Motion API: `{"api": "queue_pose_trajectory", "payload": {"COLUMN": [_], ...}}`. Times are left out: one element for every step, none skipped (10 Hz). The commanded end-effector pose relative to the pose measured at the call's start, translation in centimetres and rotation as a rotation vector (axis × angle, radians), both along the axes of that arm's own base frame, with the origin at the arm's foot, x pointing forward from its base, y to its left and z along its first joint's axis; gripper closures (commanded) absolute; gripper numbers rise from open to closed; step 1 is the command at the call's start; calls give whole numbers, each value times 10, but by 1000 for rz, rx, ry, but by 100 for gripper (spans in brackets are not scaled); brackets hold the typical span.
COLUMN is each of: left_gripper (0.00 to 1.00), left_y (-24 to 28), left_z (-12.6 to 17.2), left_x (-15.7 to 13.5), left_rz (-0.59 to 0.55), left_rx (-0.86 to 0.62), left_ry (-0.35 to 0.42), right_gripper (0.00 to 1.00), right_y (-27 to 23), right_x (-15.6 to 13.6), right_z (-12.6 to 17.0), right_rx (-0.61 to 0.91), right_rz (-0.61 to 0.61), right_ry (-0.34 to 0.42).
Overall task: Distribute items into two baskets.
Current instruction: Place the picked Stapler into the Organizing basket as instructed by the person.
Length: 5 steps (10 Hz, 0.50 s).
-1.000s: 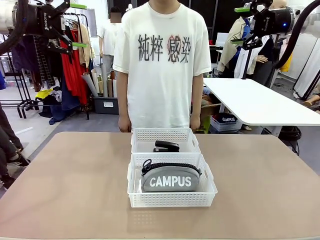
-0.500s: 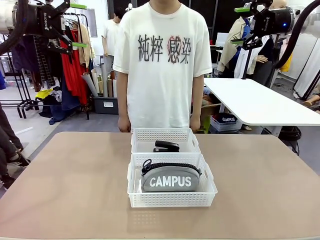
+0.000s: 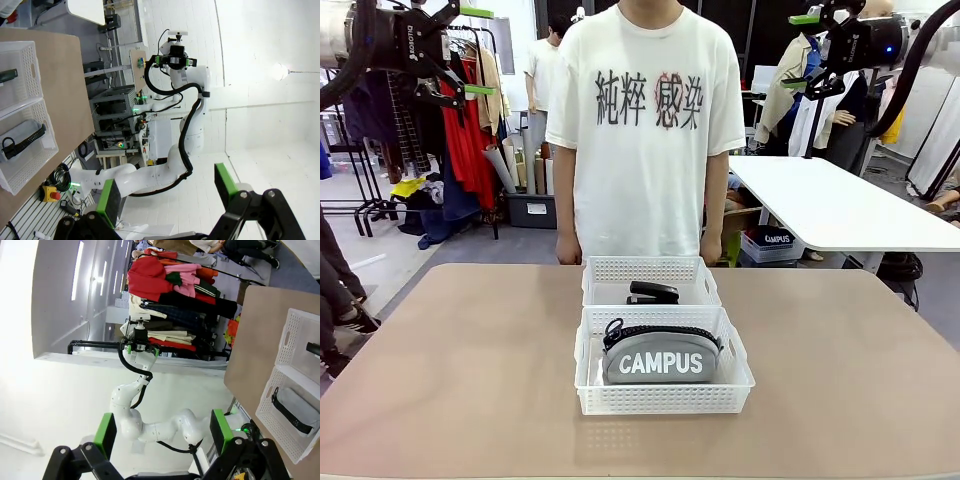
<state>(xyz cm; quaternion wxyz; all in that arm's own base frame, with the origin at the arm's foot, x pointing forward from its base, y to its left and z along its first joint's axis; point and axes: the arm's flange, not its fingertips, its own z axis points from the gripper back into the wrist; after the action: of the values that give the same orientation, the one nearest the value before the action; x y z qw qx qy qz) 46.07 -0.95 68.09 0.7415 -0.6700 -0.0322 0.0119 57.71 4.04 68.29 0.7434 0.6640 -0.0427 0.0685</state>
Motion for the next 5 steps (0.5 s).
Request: {"api": "queue_pose_trajectory", "payload": {"left_gripper": [0, 0, 0, 0, 0], "left_y": [-1, -1, -1, -1, -1], "left_z": [3, 3, 3, 3, 3], "left_x": [-2, -2, -2, -2, -2], "left_rz": [-4, -4, -4, -4, -4], "left_rx": [-9, -9, -9, -9, -9], "left_ry": [3, 3, 3, 3, 3], "right_gripper": [0, 0, 0, 0, 0], "right_y": [0, 0, 0, 0, 0], "right_x": [-2, -2, -2, -2, -2], "right_z": [2, 2, 2, 2, 2], "right_rx": [1, 1, 1, 1, 1], "right_rz": [5, 5, 5, 5, 5], "right_ry": [0, 0, 0, 0, 0]}}
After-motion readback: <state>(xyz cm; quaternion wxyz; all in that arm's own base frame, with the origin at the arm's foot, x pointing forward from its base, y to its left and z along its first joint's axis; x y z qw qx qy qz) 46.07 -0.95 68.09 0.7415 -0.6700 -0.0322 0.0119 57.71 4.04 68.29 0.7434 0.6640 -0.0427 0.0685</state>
